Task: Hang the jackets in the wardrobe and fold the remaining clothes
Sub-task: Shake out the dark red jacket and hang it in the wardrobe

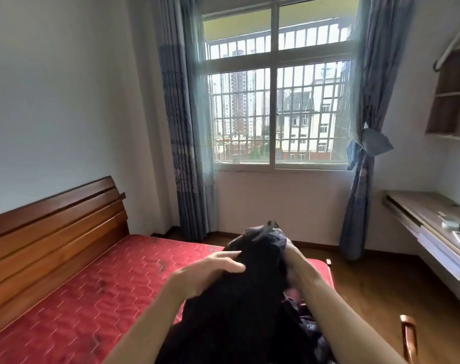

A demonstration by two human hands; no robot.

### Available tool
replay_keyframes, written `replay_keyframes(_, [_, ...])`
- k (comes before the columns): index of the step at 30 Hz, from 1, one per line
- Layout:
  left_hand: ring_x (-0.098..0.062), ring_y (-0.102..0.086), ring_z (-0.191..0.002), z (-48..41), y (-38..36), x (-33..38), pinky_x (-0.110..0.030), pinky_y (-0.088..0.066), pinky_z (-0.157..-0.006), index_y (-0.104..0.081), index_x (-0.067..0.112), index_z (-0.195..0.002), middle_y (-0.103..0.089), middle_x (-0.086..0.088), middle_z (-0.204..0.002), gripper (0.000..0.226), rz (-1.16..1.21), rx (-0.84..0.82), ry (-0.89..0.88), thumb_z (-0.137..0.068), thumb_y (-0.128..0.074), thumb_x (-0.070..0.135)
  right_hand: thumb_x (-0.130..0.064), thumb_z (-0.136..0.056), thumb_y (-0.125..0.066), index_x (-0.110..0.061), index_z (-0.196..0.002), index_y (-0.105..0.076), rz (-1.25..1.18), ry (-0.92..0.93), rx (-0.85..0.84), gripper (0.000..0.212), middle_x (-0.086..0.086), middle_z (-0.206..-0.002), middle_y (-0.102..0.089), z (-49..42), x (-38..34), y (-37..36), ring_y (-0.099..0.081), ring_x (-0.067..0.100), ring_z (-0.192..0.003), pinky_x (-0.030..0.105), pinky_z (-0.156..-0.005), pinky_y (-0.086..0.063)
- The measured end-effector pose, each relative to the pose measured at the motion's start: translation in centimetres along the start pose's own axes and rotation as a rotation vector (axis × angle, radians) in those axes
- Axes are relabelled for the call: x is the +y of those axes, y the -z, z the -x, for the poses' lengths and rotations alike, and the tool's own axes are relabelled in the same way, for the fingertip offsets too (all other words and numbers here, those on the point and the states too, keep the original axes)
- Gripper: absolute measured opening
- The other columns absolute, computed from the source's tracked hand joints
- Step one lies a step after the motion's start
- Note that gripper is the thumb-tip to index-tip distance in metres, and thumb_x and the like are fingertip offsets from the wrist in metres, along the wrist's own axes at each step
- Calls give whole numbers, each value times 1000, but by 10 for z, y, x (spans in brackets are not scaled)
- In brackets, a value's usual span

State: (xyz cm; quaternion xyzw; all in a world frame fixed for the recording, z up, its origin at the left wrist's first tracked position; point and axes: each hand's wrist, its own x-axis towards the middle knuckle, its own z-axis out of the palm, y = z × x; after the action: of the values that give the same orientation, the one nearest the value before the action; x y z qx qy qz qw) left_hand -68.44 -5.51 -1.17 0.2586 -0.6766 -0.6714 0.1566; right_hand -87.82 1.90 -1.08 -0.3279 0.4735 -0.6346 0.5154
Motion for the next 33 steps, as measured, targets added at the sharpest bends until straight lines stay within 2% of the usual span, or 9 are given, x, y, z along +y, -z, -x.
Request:
replay_keyframes(3, [-40,-60,-122,1,11,9,-47,-44,-108,-56,-7,-134,-60,-26,-133,93,334,51,92,-84,-58,71,2,-82,-71,-2,-72,-64,-72,128,-47,12,7,-61,-65,-1,-19,-16,-60,14,-50,23,-50,-53])
replay_keyframes(5, [-35,-67,-112,-6,1,25,-47,-47,-103,-68,-3,-121,-67,-24,-124,90,393,81,101,-87,-44,77,7,-78,-71,-3,-104,-69,-35,182,-167,28,17,-81,-70,7,-20,-21,-65,25,-70,32,-68,-58])
replay_keyframes(7, [-25,-75,-90,-16,-10,33,-36,-56,-86,-77,0,-101,-75,-19,-99,77,450,52,42,-95,-37,65,7,-74,-66,-18,-128,-62,113,222,-265,60,25,-93,-68,14,-20,-23,-62,30,-81,40,-79,-57])
replay_keyframes(10, [-12,-69,-57,-29,-13,22,-24,-55,-53,-73,-2,-105,-72,-4,-64,46,421,262,62,-103,-40,28,3,-74,-63,-26,-124,-68,495,341,-364,58,28,-95,-70,23,-11,-24,-62,25,-78,41,-78,-56])
replay_keyframes(14, [-15,-44,-31,-46,-16,-6,-16,-34,-36,-49,5,-49,-43,-7,-51,24,278,654,117,-67,-62,-4,-3,-78,-68,-30,-117,-71,884,298,-432,48,2,-65,-55,34,10,0,-44,16,-57,27,-55,-40])
replay_keyframes(19, [-29,-59,-61,-53,-22,-15,-30,-52,-57,-59,1,-72,-60,-12,-58,24,495,800,-25,-84,-48,-17,5,-83,-66,-11,-114,-69,652,169,-49,35,9,-92,-76,30,15,61,-72,22,-86,49,-88,-57])
replay_keyframes(21, [-28,-59,-63,-49,-26,-14,-27,-51,-54,-60,1,-77,-61,-12,-66,20,489,770,-33,-85,-50,-15,-6,-84,-73,-14,-114,-66,764,149,140,32,4,-108,-72,20,22,90,-68,22,-103,39,-90,-57])
replay_keyframes(26, [-33,-66,-67,-42,-37,-1,-35,-53,-61,-65,-5,-91,-67,-19,-73,21,469,648,-57,-78,-53,-15,-30,-83,-77,-28,-122,-44,921,80,130,52,-11,-117,-51,14,69,93,-53,12,-112,4,-76,-41])
replay_keyframes(33, [-34,-68,-70,-14,-24,15,-46,-57,-74,-65,-1,-87,-68,-19,-75,25,410,618,-121,-76,-51,-18,-38,-75,-77,-26,-140,-39,281,-49,-54,75,2,-118,-69,-6,79,47,-70,16,-101,28,-80,-56])
